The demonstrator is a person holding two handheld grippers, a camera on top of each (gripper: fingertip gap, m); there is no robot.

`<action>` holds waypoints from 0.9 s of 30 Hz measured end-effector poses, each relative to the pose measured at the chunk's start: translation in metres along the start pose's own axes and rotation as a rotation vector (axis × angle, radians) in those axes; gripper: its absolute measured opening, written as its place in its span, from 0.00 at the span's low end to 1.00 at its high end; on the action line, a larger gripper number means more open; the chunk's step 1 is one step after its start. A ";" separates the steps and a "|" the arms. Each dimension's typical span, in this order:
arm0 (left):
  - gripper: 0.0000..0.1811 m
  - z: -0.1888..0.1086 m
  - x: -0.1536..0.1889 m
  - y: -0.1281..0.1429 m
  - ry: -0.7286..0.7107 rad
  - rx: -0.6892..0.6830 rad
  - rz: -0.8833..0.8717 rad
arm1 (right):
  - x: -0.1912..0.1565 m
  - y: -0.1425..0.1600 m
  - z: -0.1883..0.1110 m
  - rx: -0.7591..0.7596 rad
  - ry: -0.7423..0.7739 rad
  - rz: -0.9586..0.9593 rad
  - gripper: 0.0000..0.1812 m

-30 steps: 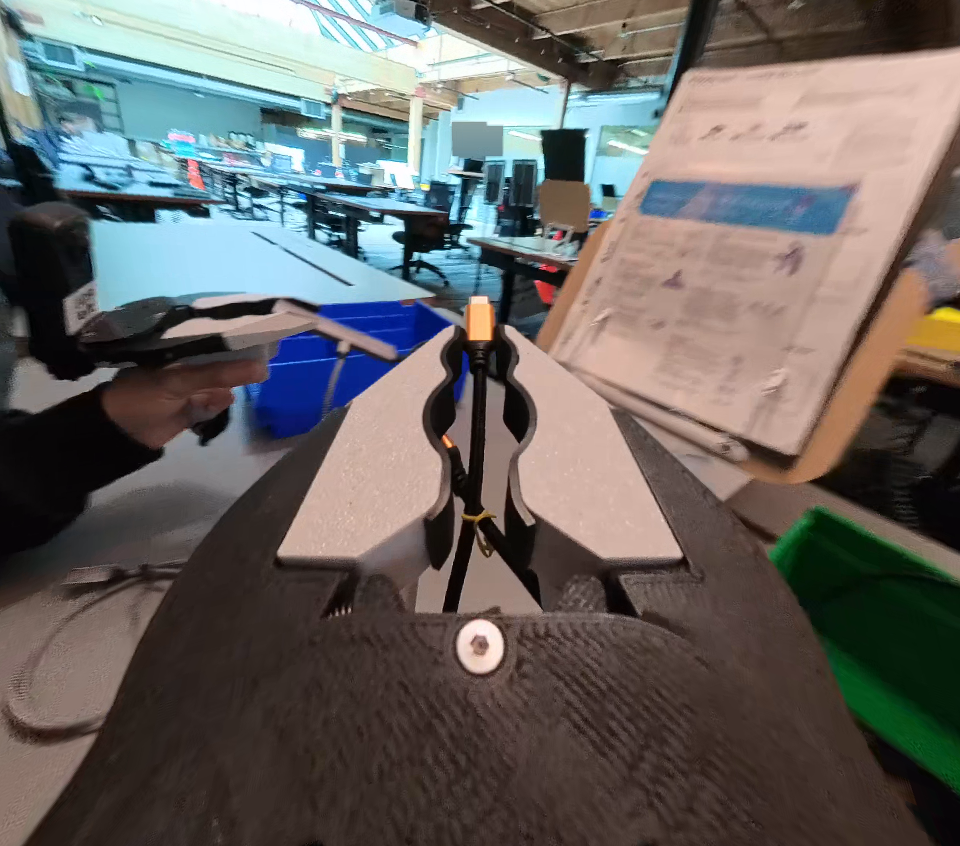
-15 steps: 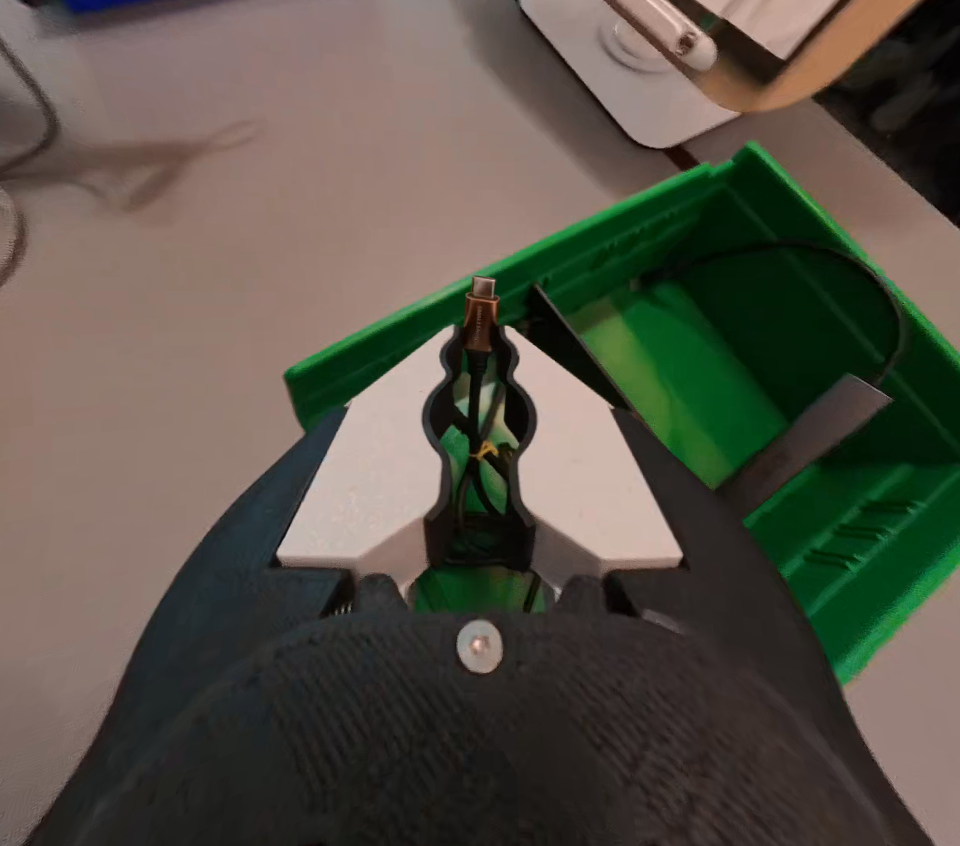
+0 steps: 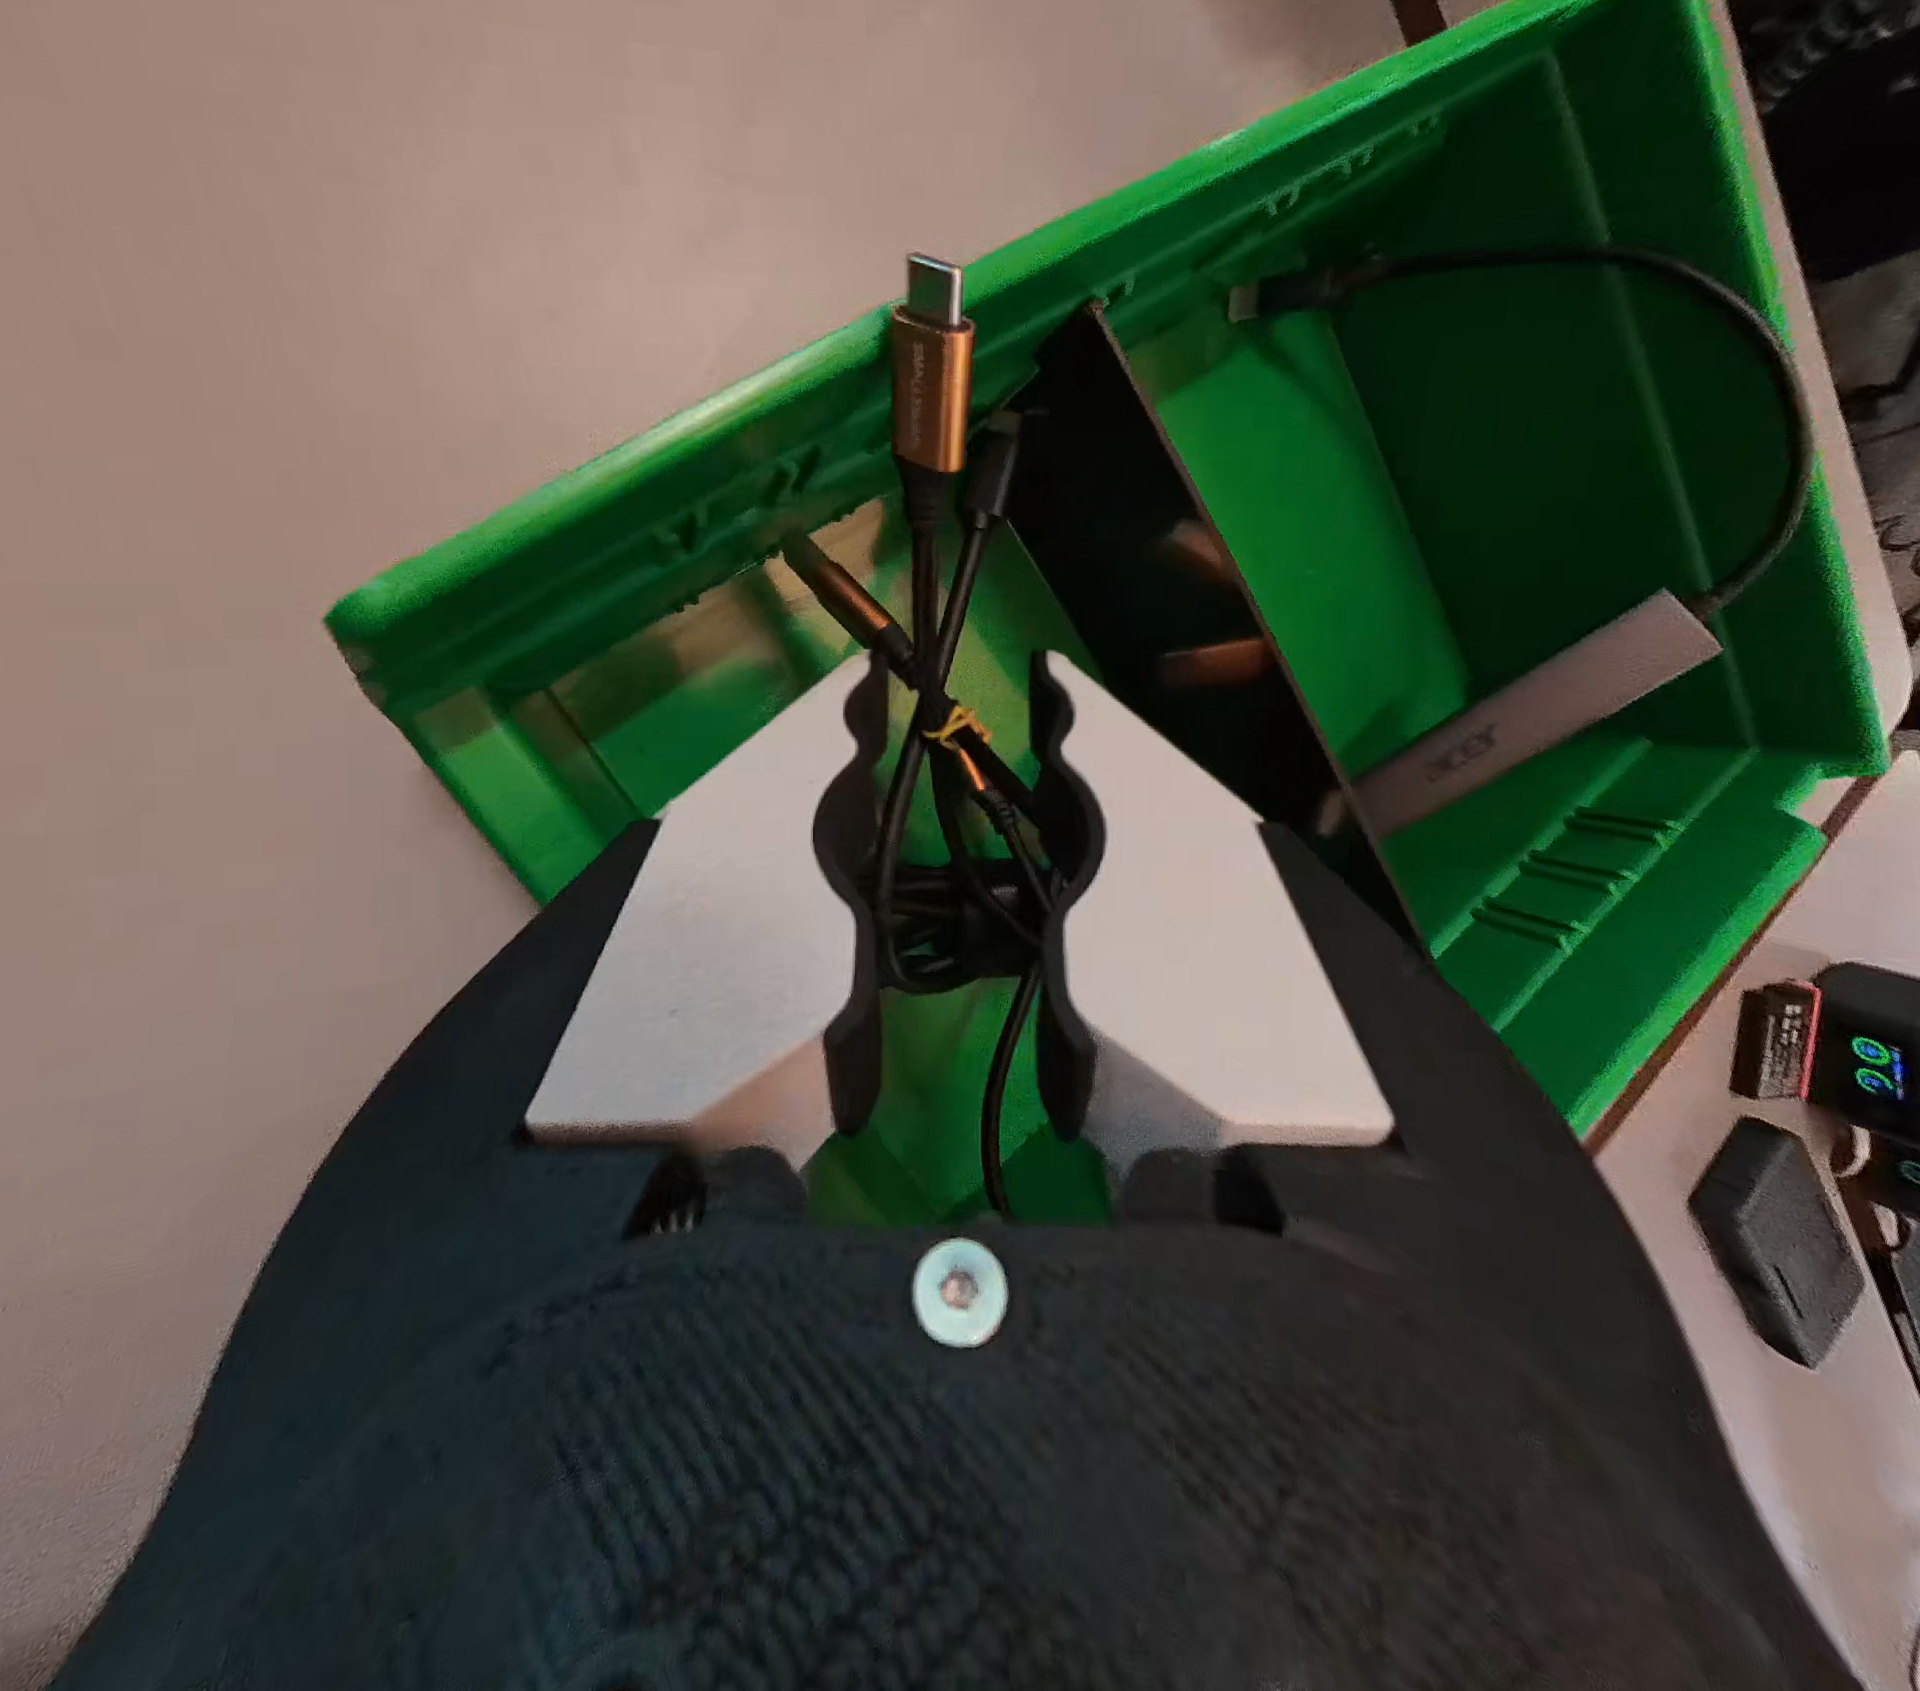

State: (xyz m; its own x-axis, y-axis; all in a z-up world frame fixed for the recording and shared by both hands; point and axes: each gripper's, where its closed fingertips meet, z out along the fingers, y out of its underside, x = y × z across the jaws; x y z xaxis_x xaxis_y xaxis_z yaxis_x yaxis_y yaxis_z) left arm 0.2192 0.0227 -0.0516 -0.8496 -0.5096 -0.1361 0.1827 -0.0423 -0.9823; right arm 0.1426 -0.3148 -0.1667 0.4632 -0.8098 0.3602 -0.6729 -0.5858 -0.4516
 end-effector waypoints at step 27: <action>0.12 0.007 0.013 0.005 0.082 0.005 -0.051 | -0.024 -0.090 -0.077 0.474 0.125 0.296 0.45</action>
State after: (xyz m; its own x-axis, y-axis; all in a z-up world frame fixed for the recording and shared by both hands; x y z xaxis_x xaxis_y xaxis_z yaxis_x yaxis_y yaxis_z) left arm 0.2125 0.0098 -0.0575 -0.8953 -0.4348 -0.0964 0.1408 -0.0711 -0.9875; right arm 0.1473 -0.2402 -0.0715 0.2029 -0.9484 0.2436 -0.4183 -0.3089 -0.8542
